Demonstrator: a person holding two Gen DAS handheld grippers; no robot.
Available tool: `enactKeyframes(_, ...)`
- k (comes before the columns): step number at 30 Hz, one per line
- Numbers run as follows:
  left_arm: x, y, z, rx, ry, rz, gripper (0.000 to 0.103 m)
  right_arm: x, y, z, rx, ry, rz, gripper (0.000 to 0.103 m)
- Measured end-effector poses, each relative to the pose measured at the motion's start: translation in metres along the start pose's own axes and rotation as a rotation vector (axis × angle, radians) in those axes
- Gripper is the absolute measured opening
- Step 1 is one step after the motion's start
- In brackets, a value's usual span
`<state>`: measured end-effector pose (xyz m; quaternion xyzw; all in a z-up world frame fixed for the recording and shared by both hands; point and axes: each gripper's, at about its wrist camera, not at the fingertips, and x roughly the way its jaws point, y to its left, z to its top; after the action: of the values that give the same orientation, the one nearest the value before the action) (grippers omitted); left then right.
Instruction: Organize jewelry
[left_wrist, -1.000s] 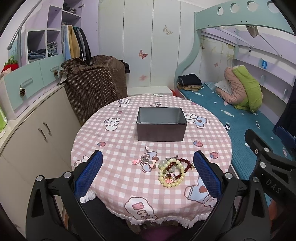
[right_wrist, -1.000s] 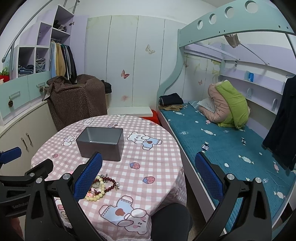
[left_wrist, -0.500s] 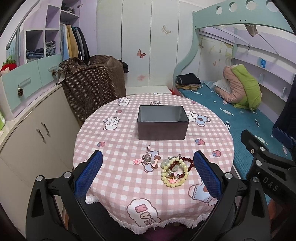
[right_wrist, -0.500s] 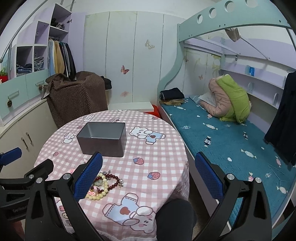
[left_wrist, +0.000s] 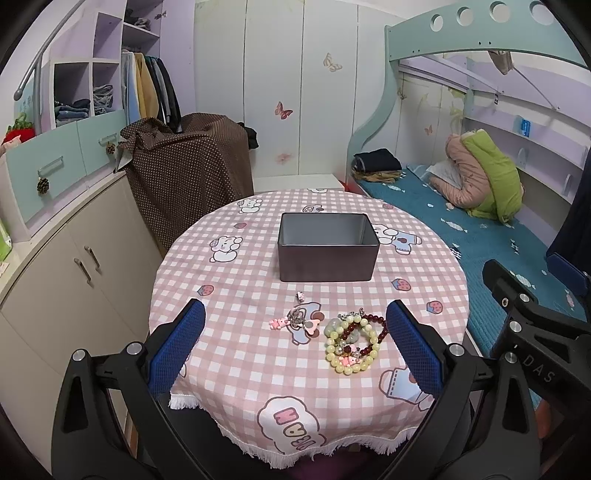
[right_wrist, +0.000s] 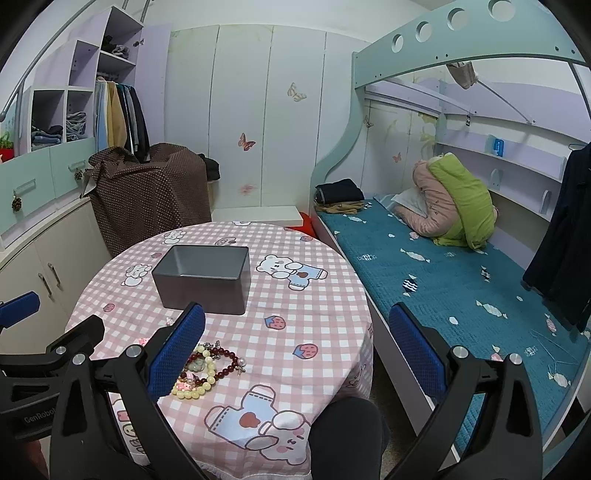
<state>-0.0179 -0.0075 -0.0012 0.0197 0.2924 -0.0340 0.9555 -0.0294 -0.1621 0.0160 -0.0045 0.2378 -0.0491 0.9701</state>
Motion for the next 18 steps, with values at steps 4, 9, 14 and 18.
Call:
enactKeyframes(4, 0.0000, -0.0001, -0.0001, 0.000, 0.001, 0.000, 0.098, -0.0004, 0.0000, 0.0003, -0.004, -0.002, -0.005, 0.096)
enactKeyframes(9, -0.0003, 0.0002, 0.0000, -0.001, -0.002, 0.000, 0.098, -0.0016, -0.0007, -0.0002, 0.003, -0.003, -0.001, 0.096)
enactKeyframes(14, -0.0003, -0.0007, 0.0005, -0.004, 0.002, -0.005, 0.098, -0.0010, -0.0010, 0.0005, 0.003, 0.000, -0.001, 0.096)
enactKeyframes(18, -0.0007, -0.0007, 0.0000, -0.004, 0.002, -0.006, 0.098, -0.0008, -0.0016, -0.0001, 0.008, 0.002, 0.000, 0.096)
